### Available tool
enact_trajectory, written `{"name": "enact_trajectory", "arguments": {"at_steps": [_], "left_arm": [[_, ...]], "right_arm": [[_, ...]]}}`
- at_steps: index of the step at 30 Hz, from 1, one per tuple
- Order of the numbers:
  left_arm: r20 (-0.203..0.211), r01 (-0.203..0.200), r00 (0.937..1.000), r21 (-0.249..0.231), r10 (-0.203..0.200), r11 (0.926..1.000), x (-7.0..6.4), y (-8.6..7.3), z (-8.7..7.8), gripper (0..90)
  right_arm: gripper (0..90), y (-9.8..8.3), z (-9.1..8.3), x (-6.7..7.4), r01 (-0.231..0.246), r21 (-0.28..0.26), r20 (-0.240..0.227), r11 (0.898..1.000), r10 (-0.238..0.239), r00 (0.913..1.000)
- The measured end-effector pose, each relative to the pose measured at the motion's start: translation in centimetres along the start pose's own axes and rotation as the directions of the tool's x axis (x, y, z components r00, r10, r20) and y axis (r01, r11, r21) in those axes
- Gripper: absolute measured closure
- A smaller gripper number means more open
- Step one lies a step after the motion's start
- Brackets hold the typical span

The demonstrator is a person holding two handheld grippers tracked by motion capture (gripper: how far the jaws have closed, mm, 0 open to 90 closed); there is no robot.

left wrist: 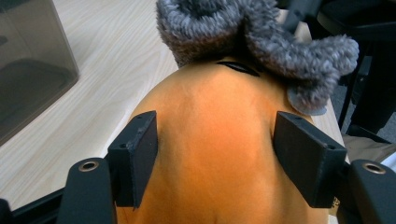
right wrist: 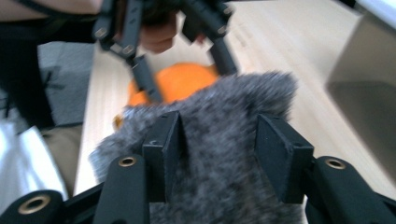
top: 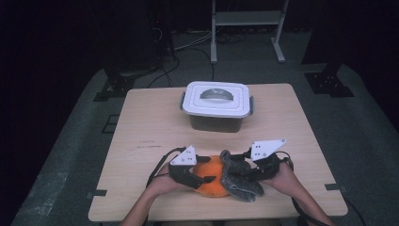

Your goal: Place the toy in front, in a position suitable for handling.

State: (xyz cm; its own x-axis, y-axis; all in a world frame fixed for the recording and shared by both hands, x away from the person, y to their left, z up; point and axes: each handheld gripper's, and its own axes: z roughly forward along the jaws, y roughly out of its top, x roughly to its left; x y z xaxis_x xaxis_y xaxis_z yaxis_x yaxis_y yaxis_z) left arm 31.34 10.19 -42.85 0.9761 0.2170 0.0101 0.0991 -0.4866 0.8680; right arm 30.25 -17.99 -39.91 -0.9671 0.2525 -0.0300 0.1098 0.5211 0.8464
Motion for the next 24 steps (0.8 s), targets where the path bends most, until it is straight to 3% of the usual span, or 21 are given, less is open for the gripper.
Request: {"name": "enact_trajectory", "arguments": {"at_steps": [1,3,7,11,14,21,24], "left_arm": [[-0.001,-0.001,1.0,0.004,0.001,1.0,0.0,0.1,0.0,32.3],[-0.01,-0.003,0.9999,0.016,0.004,0.9999,-0.1,0.2,0.2,33.4],[-0.009,-0.015,0.9998,0.042,0.015,0.999,-0.1,0.7,-0.5,29.9],[0.001,-0.033,0.9994,0.071,0.033,0.9969,-0.2,0.6,-1.1,30.7],[-0.012,-0.015,0.9998,0.075,0.016,0.9971,0.0,0.4,-1.0,36.7],[-0.052,0.023,0.9984,0.073,-0.02,0.997,0.5,-0.2,-0.9,39.8],[-0.072,0.036,0.997,0.069,-0.031,0.997,0.6,-0.3,-0.7,40.6]], "right_arm": [[49.9,-0.2,0.3,0.1,-0.004,0.012,-0.023,1.0,0.004,0.9997],[52.8,-0.5,0.9,0.2,0.006,0.026,-0.021,1.0,-0.006,0.9998],[70.8,-0.3,1.2,0.1,0.037,0.035,-0.003,0.999,-0.037,0.9993],[73.9,-0.8,0.8,-0.2,0.013,0.029,0.004,0.999,-0.014,0.9999],[75.7,-1.2,0.3,-0.6,-0.009,0.029,0.008,1.0,0.009,0.9999],[75.9,-2.9,-0.7,-1.2,-0.055,0.081,0.064,0.995,0.05,0.9967],[76.1,-2.3,-1.1,-0.7,-0.063,0.015,0.03,0.998,0.062,0.9976]]}}
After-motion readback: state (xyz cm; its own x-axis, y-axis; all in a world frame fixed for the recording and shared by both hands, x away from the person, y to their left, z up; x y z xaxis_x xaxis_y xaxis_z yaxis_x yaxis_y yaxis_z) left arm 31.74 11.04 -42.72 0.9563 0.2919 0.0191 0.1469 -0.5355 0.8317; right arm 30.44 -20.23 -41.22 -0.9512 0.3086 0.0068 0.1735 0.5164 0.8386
